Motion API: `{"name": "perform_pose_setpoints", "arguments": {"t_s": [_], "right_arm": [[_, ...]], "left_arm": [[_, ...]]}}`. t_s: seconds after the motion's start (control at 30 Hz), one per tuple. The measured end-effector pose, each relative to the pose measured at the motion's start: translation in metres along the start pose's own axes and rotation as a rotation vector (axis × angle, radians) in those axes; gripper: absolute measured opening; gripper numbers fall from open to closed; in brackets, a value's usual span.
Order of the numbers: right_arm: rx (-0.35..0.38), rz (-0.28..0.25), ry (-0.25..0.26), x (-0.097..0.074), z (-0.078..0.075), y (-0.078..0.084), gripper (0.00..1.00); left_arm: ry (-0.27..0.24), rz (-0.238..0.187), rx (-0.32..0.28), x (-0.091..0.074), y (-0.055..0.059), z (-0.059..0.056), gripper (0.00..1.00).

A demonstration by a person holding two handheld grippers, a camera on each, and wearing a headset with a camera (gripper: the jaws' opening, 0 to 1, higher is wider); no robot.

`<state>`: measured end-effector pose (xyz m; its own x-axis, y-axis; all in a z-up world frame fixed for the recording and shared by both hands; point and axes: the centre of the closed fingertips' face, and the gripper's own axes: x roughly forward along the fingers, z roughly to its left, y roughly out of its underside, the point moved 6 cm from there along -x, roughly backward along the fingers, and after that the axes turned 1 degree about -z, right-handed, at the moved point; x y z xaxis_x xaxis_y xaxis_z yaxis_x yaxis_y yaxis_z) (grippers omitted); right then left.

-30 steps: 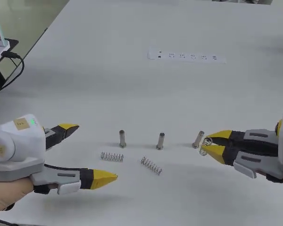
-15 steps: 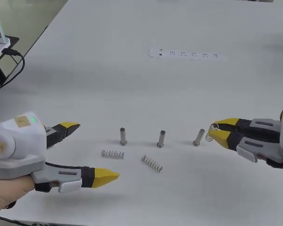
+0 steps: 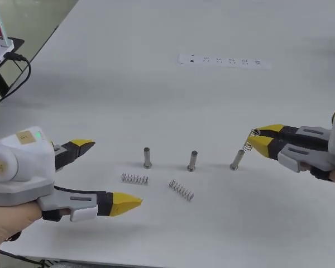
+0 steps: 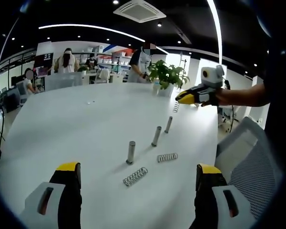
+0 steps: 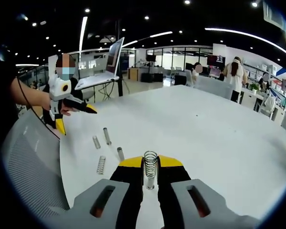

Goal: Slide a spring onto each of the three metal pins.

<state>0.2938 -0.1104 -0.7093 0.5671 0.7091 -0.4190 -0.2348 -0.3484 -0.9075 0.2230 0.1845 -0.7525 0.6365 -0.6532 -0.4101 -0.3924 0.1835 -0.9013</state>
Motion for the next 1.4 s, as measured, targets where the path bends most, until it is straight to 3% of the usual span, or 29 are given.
{"name": "perform_pose_setpoints", "arguments": {"t_s": [1.4], "right_arm": [[0.056,0.029,-0.006,0.012,-0.001,0.013,0.07]], "left_arm": [[-0.007,0.001,-0.013,-0.002,0.002,0.001,0.98]]}}
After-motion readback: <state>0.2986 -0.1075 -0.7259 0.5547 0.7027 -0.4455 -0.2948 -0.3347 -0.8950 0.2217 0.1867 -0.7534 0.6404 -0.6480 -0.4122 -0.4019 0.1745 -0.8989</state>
